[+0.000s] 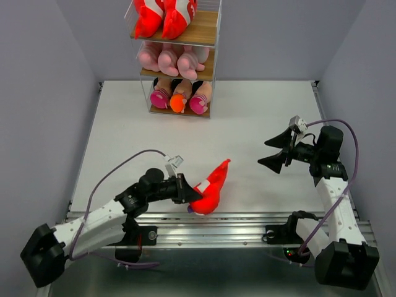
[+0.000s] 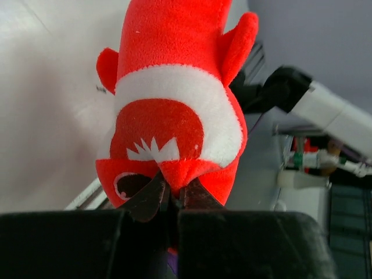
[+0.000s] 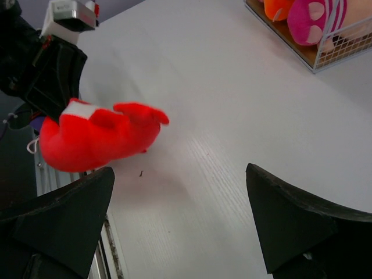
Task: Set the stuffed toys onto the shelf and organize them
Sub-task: Grab a stuffed toy with the left arm, then pass the stuffed toy from the left arm to the right
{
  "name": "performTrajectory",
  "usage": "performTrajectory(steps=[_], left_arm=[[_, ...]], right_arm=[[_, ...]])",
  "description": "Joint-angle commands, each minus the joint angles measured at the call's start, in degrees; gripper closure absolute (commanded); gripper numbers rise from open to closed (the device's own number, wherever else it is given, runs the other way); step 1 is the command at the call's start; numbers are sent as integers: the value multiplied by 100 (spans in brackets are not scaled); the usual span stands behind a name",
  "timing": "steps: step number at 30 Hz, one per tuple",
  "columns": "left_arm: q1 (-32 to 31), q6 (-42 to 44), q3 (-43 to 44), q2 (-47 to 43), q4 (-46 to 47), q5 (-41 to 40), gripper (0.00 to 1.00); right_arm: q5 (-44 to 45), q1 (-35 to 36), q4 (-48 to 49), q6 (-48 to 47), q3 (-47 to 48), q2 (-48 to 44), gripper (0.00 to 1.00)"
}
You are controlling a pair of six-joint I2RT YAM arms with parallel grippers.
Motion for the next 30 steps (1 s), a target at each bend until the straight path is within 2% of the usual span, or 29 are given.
performTrajectory(steps=[1, 4, 6, 8, 9, 10, 11, 12, 13, 15, 16, 20, 25, 26, 30], left_arm=[[-1156, 408, 622, 844, 682, -771, 100], [-1580, 1058, 1386, 1661, 410, -1542, 100], [-1976, 1690, 2002, 2198, 112, -2279, 100], [-2266, 2208, 2380, 2688, -64, -2843, 100], [-2589, 2803, 2712, 2831, -187, -3308, 100], [-2758, 3113, 2846, 2971, -223, -3530, 100], [-2916, 3421, 2969, 3086, -241, -3723, 100], [-3066, 3746, 3144, 3287, -206, -3821, 100], [-3328, 4393, 3216, 3376, -197, -3987, 100], [-3541, 4985, 3383, 3588, -188, -4095, 100], [-3724, 5658, 3401, 3640, -188, -4173, 100], [-3954, 6830, 3410, 3738, -232, -4402, 100], [-4043, 7563, 3384, 3580, -136, -4875, 100], [-4043, 7668, 3331, 3466, -57, -4955, 100], [-4069, 8274, 3156, 3123, 417, -5254, 100]], right_arm=[[-489, -2, -645, -674, 341, 86, 0], [-208, -2, -872, -690, 454, 200, 0], [135, -2, -1854, -1444, 891, 516, 0], [329, -2, -3355, -2182, 1331, 841, 0], [355, -2, -3900, -3090, 1560, 1217, 0], [364, -2, -4506, -3621, 2032, 1412, 0], [364, -2, -5582, -4079, 2228, 1614, 0], [364, 51, -6089, -4997, 2422, 1799, 0], [364, 51, -6573, -5398, 2589, 2157, 0], [487, 113, -6701, -5112, 2871, 2345, 0], [540, 191, -6701, -5121, 2924, 2337, 0], [891, 709, -6612, -4788, 3196, 2328, 0], [1137, 1999, -6131, -3700, 3048, 2197, 0], [1303, 2141, -5712, -3184, 2978, 2083, 0], [1612, 2564, -5093, -2512, 2758, 1950, 0]])
